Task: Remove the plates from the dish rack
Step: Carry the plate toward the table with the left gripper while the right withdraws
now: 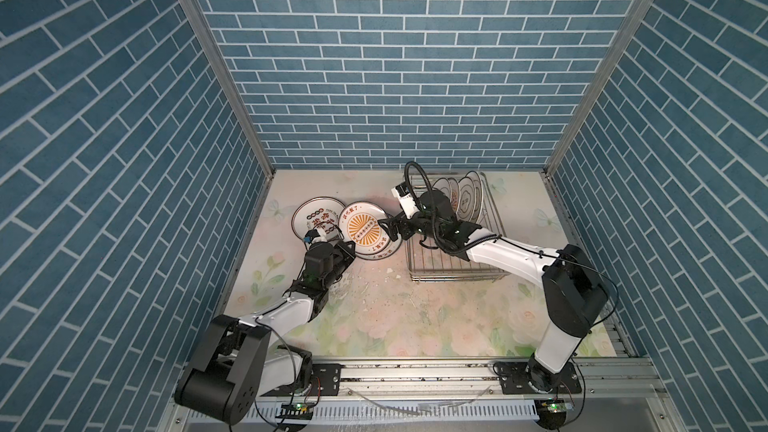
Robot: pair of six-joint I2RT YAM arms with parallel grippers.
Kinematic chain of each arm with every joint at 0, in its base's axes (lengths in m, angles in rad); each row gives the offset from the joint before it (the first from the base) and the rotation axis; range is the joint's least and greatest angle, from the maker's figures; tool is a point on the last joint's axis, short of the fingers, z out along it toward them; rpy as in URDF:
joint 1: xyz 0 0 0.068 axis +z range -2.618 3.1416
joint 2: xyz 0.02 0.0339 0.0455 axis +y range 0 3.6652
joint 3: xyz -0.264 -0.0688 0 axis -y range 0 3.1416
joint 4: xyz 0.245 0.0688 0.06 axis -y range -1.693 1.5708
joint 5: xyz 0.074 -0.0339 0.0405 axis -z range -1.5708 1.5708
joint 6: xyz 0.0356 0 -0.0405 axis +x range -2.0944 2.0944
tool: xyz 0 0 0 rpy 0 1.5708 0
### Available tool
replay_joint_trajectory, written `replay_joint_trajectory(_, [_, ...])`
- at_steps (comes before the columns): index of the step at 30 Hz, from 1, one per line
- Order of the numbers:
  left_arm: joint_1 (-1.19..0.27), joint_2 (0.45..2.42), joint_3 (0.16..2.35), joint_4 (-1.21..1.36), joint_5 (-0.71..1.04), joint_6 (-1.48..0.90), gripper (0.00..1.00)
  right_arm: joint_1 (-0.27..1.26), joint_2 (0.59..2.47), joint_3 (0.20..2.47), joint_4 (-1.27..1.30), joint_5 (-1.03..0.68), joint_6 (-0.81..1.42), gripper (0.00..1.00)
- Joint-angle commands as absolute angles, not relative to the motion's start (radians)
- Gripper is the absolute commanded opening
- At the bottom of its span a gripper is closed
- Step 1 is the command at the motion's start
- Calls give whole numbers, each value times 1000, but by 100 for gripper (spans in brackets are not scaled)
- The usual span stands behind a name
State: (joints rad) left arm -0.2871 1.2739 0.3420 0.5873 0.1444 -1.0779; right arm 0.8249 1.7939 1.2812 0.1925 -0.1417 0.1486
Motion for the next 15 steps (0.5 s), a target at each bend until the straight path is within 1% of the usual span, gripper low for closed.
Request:
replay_joint_trajectory(1, [-266,1325,393,693,200,-1096,0,831,1843,1353,139,-109,124,96])
replay_joint_trajectory(5, [-256,1428,422,758,253,-1121,0,831,1896,1402,110,-111,109,94])
replay_joint_trajectory(8, [-257,1456,438,736,251,-1126,0,831,1926,1425,94,-133,96,93])
replay_joint_trajectory(11, [-252,1503,448,758,286,-1159,0,834,1935,1409,122,-171,79,92])
replay_joint_trajectory(15, [-253,1560,484,729,308,-1191,0,836,1963,1435,100,-164,71,91])
